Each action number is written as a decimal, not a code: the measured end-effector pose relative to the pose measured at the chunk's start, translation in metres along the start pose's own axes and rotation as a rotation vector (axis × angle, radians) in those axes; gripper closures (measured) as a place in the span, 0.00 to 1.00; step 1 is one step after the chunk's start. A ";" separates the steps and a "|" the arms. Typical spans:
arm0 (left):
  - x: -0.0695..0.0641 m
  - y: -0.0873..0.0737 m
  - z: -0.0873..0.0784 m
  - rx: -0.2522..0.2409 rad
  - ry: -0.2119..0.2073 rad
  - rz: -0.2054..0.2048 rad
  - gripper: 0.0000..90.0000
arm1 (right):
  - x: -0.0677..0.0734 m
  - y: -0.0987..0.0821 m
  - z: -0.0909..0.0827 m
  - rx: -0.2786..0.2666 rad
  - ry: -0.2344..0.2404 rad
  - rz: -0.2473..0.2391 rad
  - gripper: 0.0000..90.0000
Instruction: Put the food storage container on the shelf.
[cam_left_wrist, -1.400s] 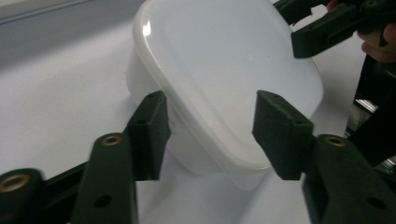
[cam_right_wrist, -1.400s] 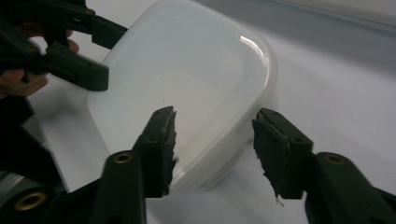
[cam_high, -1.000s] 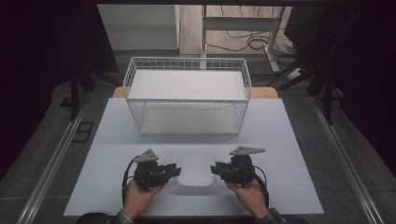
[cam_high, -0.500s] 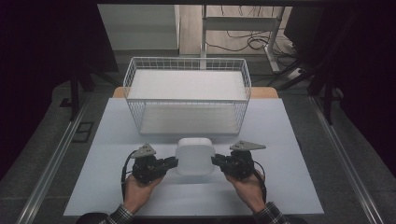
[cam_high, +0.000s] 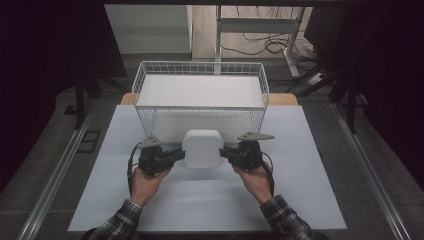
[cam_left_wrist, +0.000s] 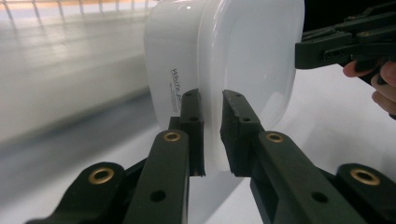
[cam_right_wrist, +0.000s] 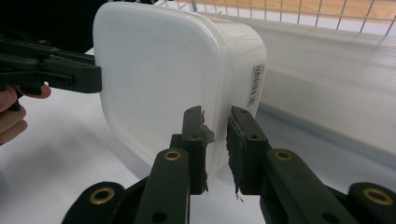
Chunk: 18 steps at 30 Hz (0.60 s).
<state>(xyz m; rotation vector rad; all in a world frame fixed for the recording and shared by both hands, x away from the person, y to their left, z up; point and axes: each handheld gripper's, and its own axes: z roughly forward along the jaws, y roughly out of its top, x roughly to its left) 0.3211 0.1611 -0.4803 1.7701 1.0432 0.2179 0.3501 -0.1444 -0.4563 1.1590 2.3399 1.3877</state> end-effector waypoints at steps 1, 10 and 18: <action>0.003 0.002 0.002 -0.005 0.004 0.000 0.89 | -0.003 0.002 0.004 -0.002 -0.001 0.003 0.85; 0.024 0.011 0.025 -0.006 0.026 -0.037 0.88 | -0.023 0.015 0.030 0.003 -0.024 0.034 0.84; 0.027 0.009 0.038 0.034 0.025 -0.049 0.88 | -0.034 0.014 0.039 0.035 -0.041 0.044 0.84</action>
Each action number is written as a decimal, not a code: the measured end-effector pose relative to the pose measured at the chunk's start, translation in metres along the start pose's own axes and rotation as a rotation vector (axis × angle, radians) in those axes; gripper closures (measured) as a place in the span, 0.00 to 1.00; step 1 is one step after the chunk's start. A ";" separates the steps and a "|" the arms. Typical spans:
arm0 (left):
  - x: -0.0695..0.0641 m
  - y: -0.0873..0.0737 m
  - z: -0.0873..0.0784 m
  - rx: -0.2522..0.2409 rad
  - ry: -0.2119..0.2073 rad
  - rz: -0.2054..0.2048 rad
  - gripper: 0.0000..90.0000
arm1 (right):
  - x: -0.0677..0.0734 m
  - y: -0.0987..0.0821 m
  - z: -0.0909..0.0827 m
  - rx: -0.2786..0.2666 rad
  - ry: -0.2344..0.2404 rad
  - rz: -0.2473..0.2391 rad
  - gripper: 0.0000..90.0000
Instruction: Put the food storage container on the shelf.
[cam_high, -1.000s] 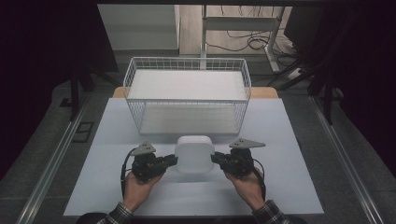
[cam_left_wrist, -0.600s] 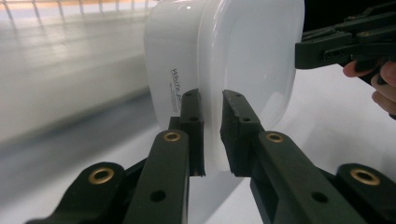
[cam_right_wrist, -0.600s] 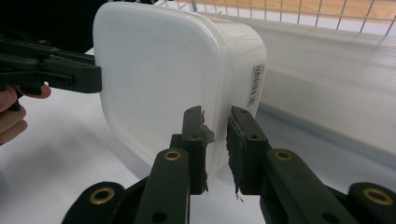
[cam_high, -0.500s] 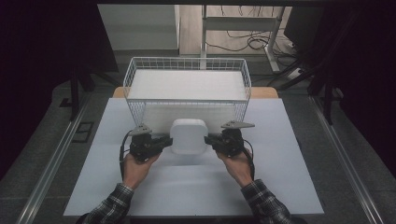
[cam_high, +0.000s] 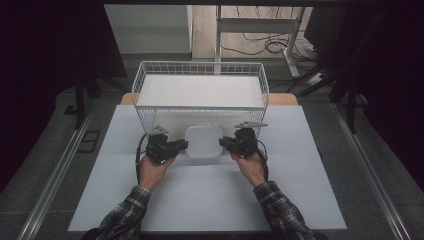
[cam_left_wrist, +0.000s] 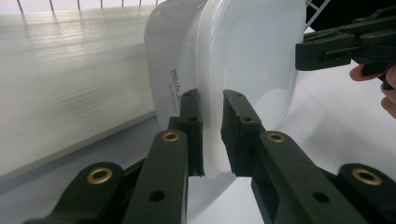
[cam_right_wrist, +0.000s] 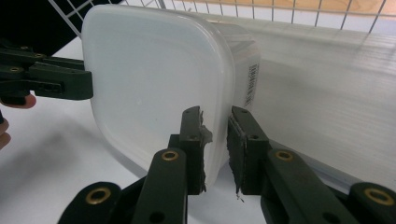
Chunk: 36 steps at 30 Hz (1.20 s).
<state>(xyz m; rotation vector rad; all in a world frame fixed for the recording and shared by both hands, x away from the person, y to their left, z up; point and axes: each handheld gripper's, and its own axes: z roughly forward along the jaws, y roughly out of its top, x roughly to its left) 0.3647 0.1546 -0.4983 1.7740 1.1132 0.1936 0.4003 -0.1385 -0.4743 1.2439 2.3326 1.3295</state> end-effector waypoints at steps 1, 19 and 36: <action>0.000 0.000 0.001 0.003 0.000 -0.001 0.88 | -0.001 0.000 0.001 0.004 0.000 -0.001 0.84; 0.014 0.013 0.018 -0.045 0.113 0.046 0.54 | -0.013 0.015 0.019 -0.048 -0.071 -0.025 0.55; -0.005 0.018 0.009 -0.083 0.147 0.154 0.28 | -0.015 0.019 0.009 -0.088 -0.051 -0.023 0.51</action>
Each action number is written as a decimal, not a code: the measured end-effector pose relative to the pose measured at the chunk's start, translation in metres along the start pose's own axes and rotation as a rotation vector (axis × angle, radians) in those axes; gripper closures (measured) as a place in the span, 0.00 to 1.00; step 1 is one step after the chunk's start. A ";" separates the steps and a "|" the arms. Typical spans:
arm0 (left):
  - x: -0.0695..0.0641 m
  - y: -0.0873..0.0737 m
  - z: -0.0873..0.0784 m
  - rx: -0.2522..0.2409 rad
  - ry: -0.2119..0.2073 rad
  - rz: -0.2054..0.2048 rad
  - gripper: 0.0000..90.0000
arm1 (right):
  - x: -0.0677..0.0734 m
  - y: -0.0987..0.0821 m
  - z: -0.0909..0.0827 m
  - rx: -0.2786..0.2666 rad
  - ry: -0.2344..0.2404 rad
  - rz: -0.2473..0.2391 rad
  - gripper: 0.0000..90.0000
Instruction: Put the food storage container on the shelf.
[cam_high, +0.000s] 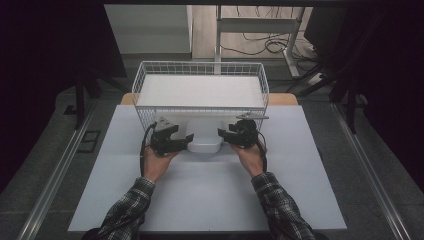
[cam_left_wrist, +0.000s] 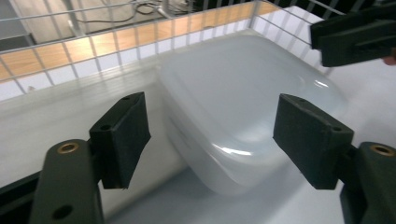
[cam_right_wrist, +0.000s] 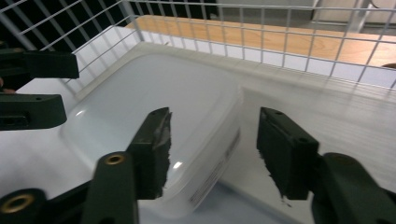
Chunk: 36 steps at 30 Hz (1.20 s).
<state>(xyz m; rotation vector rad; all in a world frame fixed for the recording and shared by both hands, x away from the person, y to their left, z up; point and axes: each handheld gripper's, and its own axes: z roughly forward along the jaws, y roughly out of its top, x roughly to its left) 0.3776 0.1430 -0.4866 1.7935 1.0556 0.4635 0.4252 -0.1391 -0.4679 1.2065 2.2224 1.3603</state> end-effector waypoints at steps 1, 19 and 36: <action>-0.002 -0.002 -0.004 -0.002 -0.016 -0.002 0.28 | 0.001 -0.001 -0.001 0.001 0.004 -0.008 0.53; -0.019 -0.052 -0.055 0.006 -0.084 0.064 0.09 | 0.035 -0.017 -0.028 0.062 0.130 -0.191 0.98; -0.036 -0.084 -0.092 -0.004 -0.091 0.074 0.07 | 0.056 -0.036 0.006 0.146 0.163 -0.248 0.98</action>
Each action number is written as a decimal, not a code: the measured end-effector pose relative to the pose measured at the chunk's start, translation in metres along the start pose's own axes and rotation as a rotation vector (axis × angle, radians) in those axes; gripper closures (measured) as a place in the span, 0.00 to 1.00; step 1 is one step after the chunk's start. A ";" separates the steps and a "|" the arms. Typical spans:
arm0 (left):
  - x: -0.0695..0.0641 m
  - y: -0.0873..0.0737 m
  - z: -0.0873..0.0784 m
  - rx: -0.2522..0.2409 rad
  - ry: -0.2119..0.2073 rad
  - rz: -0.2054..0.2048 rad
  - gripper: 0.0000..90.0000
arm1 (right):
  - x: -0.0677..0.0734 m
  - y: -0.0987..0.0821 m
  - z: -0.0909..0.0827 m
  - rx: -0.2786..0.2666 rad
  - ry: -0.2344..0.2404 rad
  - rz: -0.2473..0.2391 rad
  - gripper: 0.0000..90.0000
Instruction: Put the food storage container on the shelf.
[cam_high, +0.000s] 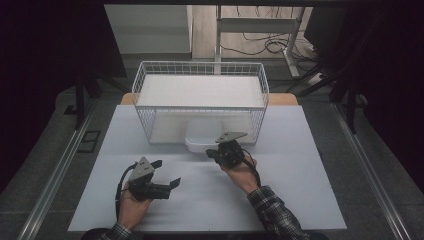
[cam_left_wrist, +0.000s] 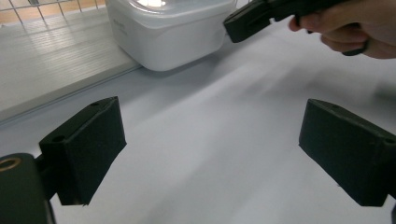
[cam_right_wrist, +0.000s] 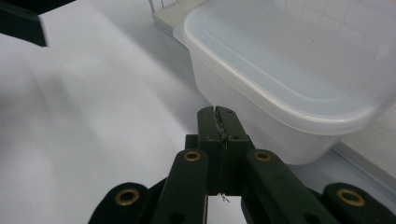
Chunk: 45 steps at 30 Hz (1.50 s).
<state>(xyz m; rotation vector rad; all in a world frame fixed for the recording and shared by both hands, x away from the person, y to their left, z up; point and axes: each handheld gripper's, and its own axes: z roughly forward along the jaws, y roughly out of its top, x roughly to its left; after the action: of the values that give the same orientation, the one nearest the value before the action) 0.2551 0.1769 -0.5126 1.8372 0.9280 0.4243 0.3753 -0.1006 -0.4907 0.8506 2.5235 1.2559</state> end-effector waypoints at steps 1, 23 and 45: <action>-0.001 -0.003 -0.004 0.006 0.007 0.009 0.07 | 0.000 0.001 0.005 0.003 0.000 0.000 0.98; -0.001 -0.012 -0.014 0.009 -0.003 0.003 0.08 | -0.017 0.019 0.029 -0.004 -0.086 -0.016 0.98; 0.001 -0.014 -0.011 0.015 -0.019 -0.012 0.08 | -0.033 0.037 0.049 0.003 -0.120 0.002 0.98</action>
<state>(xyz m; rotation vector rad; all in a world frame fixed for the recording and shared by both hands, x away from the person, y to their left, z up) 0.2432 0.1875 -0.5203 1.8458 0.9307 0.3926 0.4370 -0.0692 -0.4945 0.9007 2.4324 1.1648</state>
